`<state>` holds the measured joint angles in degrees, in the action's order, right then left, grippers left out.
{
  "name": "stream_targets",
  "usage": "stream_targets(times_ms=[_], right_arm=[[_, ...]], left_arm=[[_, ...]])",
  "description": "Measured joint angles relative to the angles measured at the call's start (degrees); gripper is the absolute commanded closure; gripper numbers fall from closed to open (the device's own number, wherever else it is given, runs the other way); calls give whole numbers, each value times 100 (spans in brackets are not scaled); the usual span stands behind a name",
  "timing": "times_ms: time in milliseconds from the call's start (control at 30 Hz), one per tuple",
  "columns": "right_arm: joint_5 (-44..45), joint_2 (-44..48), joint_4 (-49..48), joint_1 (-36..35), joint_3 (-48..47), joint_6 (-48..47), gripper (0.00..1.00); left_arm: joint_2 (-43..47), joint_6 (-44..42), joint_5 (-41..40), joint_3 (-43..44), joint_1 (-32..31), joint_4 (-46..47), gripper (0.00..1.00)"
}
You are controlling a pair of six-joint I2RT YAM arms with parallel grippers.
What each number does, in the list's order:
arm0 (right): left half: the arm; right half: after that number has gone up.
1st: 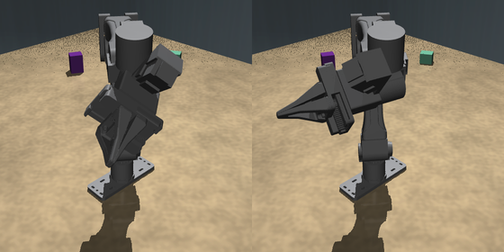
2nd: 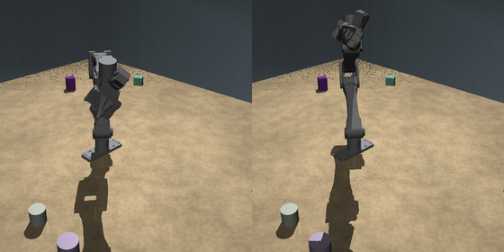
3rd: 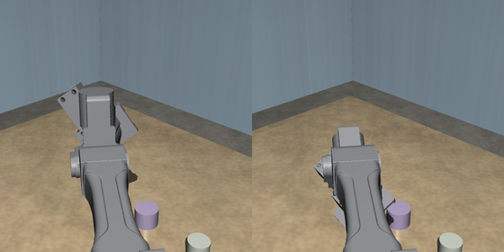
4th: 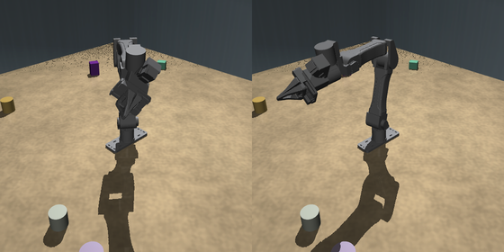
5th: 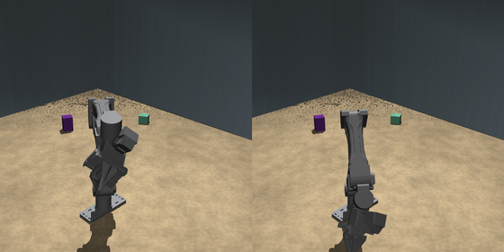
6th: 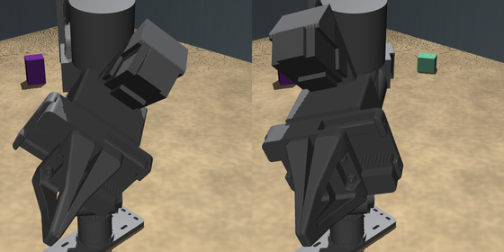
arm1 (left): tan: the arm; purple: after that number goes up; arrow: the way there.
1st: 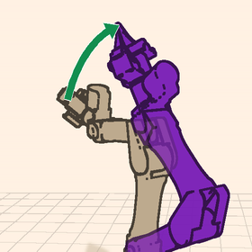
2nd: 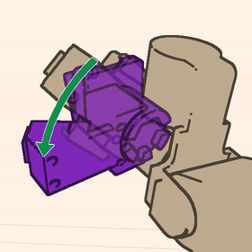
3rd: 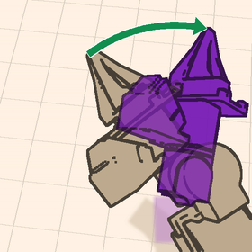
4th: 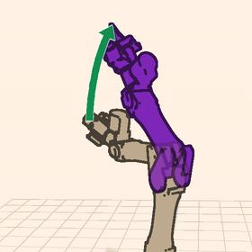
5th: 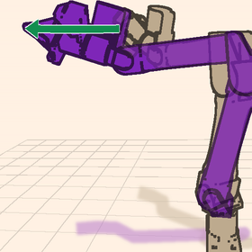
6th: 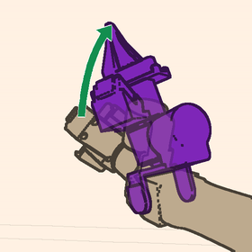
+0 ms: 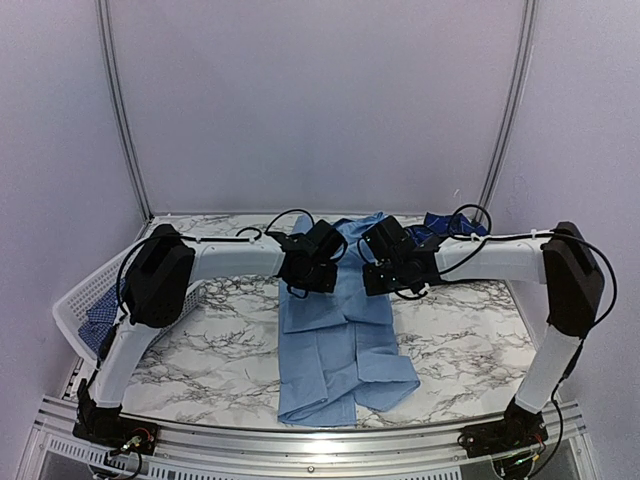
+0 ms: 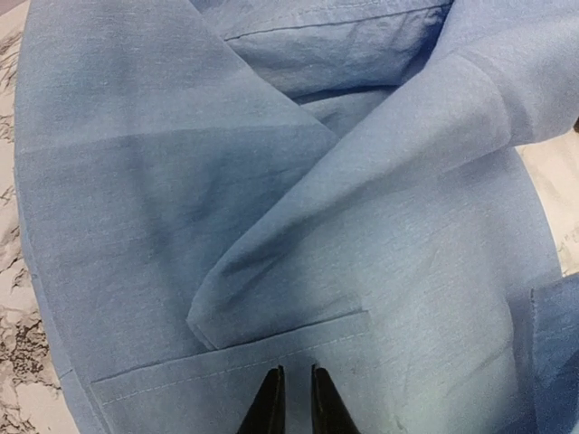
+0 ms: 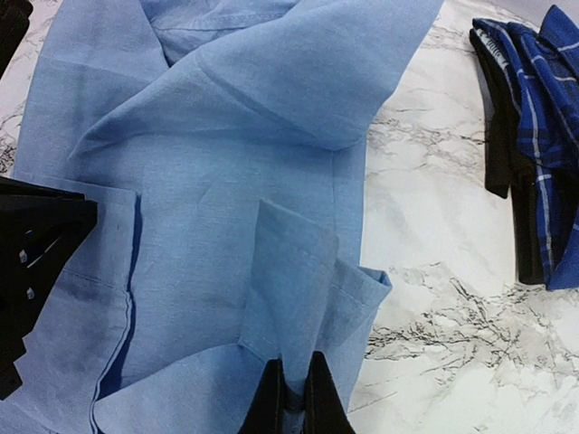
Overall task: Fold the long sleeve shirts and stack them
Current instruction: Flatten out the crumpled shirt at the center of the board.
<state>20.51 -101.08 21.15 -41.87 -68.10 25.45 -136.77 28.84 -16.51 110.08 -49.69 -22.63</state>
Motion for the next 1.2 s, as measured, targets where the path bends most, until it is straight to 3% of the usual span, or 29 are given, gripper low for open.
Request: stream_targets(times_ms=[133, 233, 333, 700, 1000, 1200], right_arm=[[2, 17, 7, 31, 0, -2, 99], [2, 33, 11, 33, 0, 0, 99], [2, 79, 24, 33, 0, 0, 99], [9, 203, 46, 33, 0, 2, 99], [59, 203, 57, 35, 0, -2, 99], [83, 203, 79, 85, 0, -15, 99]], left_arm=[[33, -92, 197, 17, 20, 4, 41], [13, -76, 195, 170, 2, -42, 30], [-118, -72, 120, 516, -61, -107, 27], [-564, -76, -297, 809, -131, -417, 54], [-566, -107, -426, 804, -125, -468, 98], [-400, -101, -503, 625, -87, -463, 100]])
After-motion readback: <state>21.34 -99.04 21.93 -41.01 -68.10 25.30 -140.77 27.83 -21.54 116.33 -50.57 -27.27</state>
